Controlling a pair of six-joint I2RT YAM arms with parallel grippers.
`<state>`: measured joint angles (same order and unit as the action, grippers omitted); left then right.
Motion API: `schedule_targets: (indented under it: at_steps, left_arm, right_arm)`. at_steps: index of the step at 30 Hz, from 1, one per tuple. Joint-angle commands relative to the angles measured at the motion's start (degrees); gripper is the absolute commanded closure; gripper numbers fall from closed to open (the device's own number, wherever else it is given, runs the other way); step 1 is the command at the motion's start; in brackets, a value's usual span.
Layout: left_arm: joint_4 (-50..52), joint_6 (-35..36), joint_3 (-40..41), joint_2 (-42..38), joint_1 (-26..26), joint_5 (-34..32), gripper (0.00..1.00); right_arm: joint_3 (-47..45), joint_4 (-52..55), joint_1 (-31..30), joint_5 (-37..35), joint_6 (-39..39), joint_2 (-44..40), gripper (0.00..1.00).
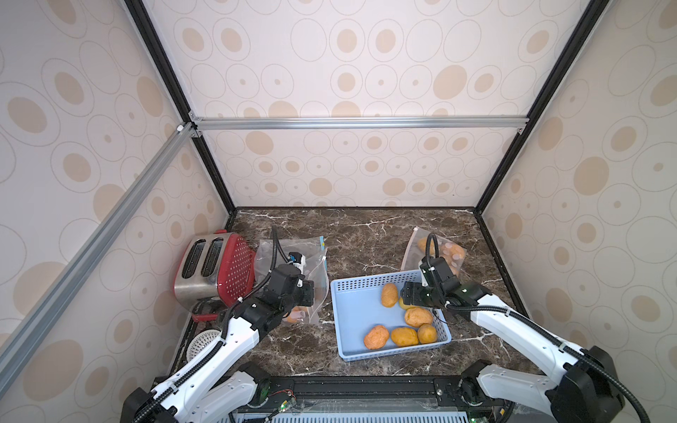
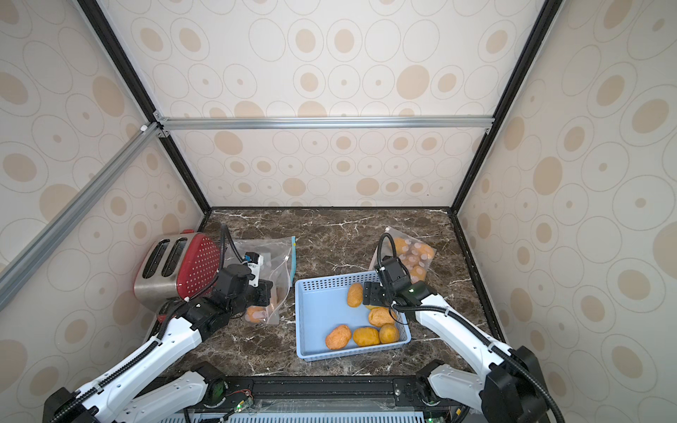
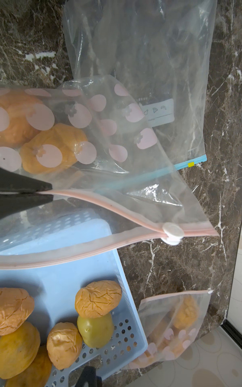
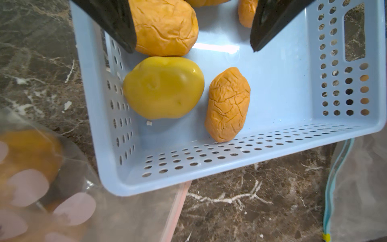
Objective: Put the potatoes into a zipper bag and zip it
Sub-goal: Move the potato into the basket.
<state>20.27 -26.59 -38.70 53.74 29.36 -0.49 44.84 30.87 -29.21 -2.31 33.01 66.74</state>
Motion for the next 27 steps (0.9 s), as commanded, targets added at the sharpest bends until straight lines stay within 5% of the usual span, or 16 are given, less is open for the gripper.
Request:
schedule_targets:
  at_steps: [1,18,27]
  left_arm:
    - [1.0,-0.3,-0.2,-0.5,-0.4,-0.8,1.00]
    - [0.6,-0.2,0.1,0.2,-1.0,0.3,1.00]
    - [0.7,0.0,0.0,0.9,-1.2,0.6,1.00]
  right_arm:
    - [2.1,4.6,0.5,0.6,3.5,3.0,0.14]
    - [6.4,0.5,1.9,-4.5,5.0,16.7,0.08]
    - [11.3,-0.8,1.6,2.8,2.8,24.1,0.13]
